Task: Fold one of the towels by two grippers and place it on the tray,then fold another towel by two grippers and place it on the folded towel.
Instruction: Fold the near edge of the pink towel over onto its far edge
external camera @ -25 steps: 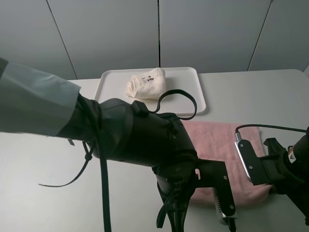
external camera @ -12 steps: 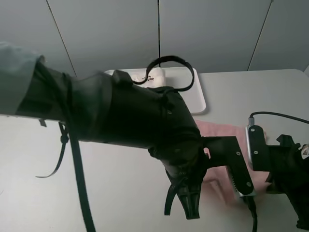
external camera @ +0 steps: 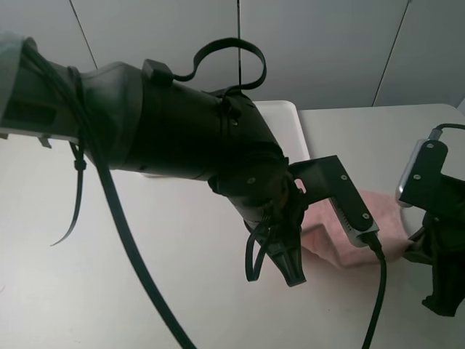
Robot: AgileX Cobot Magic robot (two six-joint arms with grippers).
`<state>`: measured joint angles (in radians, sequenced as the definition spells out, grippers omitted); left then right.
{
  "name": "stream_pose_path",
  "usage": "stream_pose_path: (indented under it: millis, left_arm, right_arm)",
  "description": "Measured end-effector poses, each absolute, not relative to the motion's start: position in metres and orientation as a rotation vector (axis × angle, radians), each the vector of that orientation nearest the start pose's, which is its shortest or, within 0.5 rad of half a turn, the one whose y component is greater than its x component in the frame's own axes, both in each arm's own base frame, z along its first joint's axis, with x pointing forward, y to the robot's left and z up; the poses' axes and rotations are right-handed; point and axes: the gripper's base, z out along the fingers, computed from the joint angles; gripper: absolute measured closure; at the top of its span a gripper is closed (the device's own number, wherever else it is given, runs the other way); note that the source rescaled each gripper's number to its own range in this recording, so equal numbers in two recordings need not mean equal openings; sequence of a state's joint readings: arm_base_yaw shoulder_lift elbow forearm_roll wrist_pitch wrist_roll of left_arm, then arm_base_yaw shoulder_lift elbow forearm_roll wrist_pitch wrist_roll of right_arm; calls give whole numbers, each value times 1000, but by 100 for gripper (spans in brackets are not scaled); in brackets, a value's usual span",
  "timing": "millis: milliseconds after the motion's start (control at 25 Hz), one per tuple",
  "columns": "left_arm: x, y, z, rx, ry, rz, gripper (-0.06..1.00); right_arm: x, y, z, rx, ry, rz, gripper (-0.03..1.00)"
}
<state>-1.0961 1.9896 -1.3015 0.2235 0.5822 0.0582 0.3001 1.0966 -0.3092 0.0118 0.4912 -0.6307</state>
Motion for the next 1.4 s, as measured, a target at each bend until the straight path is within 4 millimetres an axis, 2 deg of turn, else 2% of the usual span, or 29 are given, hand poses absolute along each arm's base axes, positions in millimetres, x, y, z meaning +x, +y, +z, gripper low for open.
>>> stream_pose_path:
  millis: [400, 680, 840, 1080, 1240, 1400]
  left_arm:
    - [209, -354, 162, 1483, 2193, -122, 94]
    - [231, -347, 165, 1352, 2204, -171, 94]
    - [233, -350, 167, 1340, 2169, -197, 94]
    - [238, -350, 169, 1319, 2140, -218, 94]
    - [249, -344, 167, 1286, 2145, -218, 94]
    - [262, -342, 168, 1246, 2147, -217, 94]
  right_arm:
    - [149, 40, 175, -890, 2551, -106, 95]
    - [152, 38, 177, -713, 2568, -120, 95]
    - [156, 39, 173, -606, 2596, -88, 95]
    - [177, 44, 164, -504, 2682, -105, 95]
    - [193, 42, 164, -412, 2674, -175, 95]
    - [198, 38, 165, -316, 2644, -230, 95]
